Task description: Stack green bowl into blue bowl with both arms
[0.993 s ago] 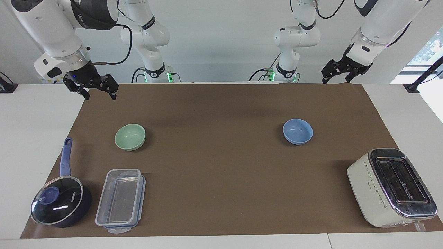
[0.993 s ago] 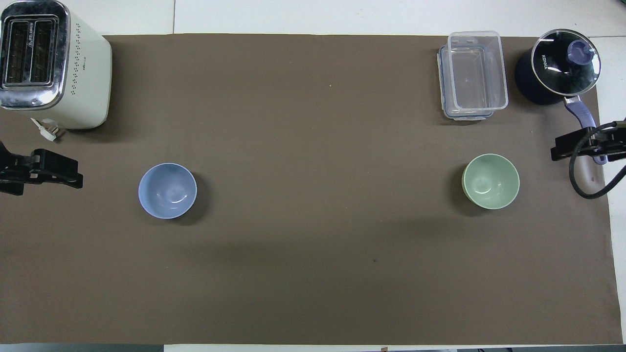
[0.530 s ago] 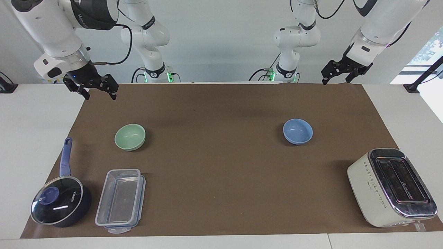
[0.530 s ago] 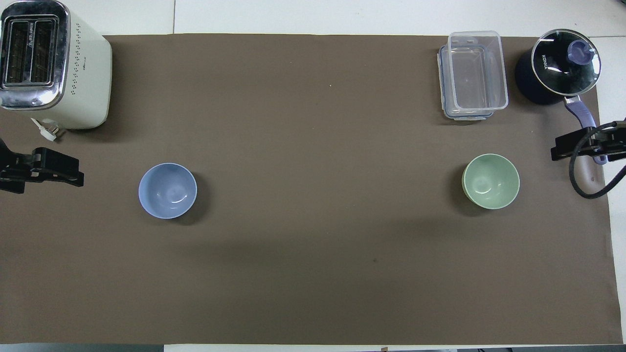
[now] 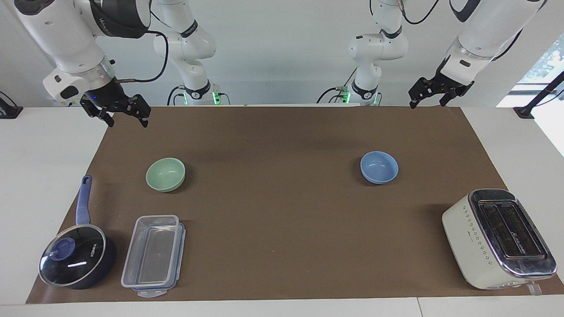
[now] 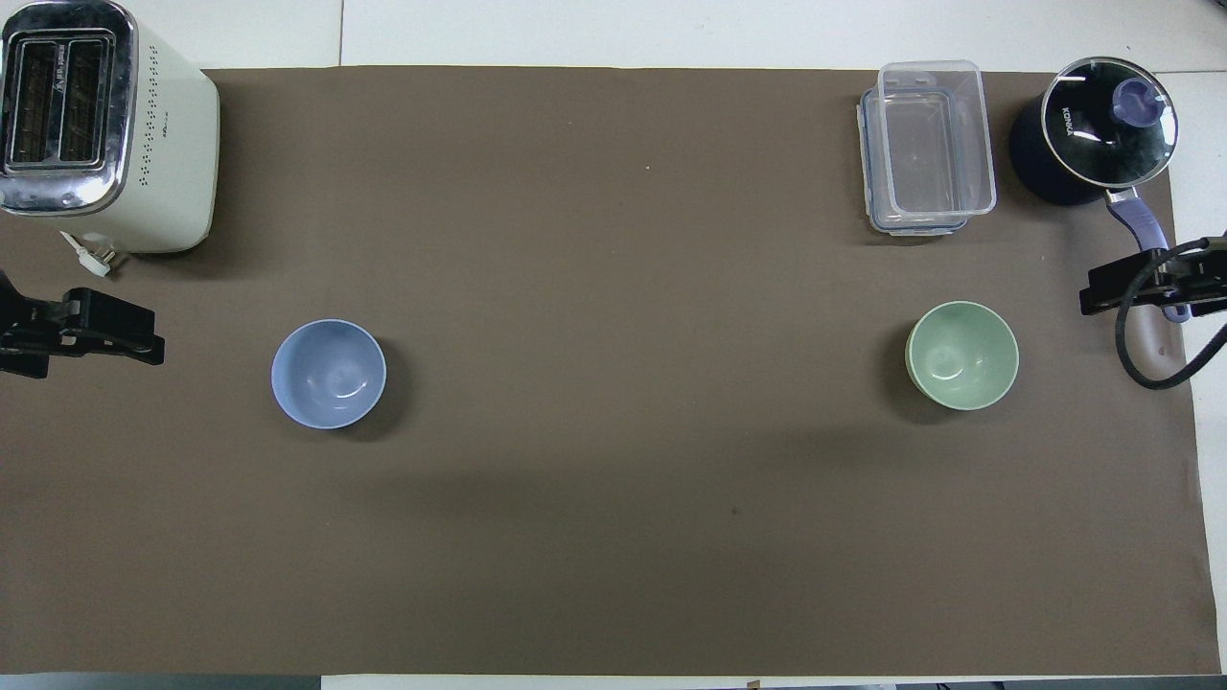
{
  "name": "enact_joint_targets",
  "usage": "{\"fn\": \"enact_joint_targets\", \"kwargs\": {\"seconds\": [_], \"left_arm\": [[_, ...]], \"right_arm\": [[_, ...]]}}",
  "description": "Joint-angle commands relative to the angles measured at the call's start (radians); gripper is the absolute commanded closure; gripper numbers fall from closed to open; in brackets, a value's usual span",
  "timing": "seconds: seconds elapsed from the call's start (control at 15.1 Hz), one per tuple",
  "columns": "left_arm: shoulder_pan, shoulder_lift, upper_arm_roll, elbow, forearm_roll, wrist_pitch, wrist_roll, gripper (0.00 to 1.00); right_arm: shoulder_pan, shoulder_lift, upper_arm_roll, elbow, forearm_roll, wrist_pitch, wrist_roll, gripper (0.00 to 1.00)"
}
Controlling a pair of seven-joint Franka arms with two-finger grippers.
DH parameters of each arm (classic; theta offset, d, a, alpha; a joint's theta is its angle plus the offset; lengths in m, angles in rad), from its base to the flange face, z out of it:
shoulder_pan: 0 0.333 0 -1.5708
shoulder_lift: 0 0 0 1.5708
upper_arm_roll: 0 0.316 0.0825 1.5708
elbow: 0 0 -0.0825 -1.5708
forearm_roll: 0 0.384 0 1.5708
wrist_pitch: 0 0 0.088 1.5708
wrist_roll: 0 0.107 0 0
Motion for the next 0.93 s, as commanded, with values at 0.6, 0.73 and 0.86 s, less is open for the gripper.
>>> {"fn": "enact_joint_targets", "kwargs": {"seconds": [0.6,0.73,0.86], "left_arm": [[0.003,-0.058,0.005,-0.515,-0.011,0.545,0.140,0.00],[0.005,-0.001,0.006,-0.544,-0.011,0.634,0.200,0.00],[0.000,0.046,0.006,-0.569,-0.011,0.705,0.217,0.02]], "right_arm": [[-0.047,-0.128,0.002,-0.403,-0.001,0.380,-0.006,0.00],[-0.050,-0.075,0.002,-0.413,-0.001,0.399,-0.017,0.00],[-0.084,-0.013,0.002,-0.429,0.017,0.471,-0.077,0.00]]}}
